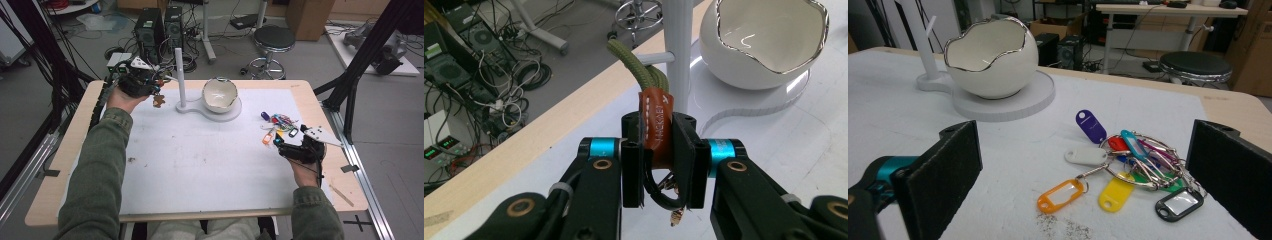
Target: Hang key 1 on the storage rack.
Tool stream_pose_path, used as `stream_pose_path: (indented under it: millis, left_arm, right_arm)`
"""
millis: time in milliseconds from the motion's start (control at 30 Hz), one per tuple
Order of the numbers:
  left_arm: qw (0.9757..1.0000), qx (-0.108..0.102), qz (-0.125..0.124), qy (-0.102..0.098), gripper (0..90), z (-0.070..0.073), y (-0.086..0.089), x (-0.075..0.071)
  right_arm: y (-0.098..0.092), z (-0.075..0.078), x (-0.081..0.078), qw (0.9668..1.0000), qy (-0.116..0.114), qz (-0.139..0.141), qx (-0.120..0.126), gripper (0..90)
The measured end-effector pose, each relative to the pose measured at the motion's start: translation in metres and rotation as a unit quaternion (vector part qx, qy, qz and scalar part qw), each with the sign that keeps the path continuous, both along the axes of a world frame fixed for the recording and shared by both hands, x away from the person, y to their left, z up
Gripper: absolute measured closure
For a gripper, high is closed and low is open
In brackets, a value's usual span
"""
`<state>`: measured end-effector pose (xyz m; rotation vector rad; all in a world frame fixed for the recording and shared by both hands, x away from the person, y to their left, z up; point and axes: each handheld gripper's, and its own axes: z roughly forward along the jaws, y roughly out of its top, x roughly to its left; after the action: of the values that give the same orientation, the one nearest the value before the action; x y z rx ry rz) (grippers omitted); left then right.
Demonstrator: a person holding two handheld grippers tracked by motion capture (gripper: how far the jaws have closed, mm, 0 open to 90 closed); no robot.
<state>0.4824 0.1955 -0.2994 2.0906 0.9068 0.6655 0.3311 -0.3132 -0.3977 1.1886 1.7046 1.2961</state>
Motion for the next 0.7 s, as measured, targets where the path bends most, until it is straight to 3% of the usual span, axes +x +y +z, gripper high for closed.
stream_pose_path:
  millis: [333, 700]
  left_arm:
    - [0.9997, 0.013, -0.012, -0.019, 75.6, -0.001, -0.006, -0.001]
    - [0.9992, 0.021, -0.034, -0.006, 75.7, -0.004, -0.026, 0.006]
  right_arm:
    - [0.0, 0.0, 0.0, 1.0, 0.003, 0.001, 0.001, 0.4]
    - [0.0, 0.0, 0.001, 1.0, 0.001, 0.001, 0.002, 0.4]
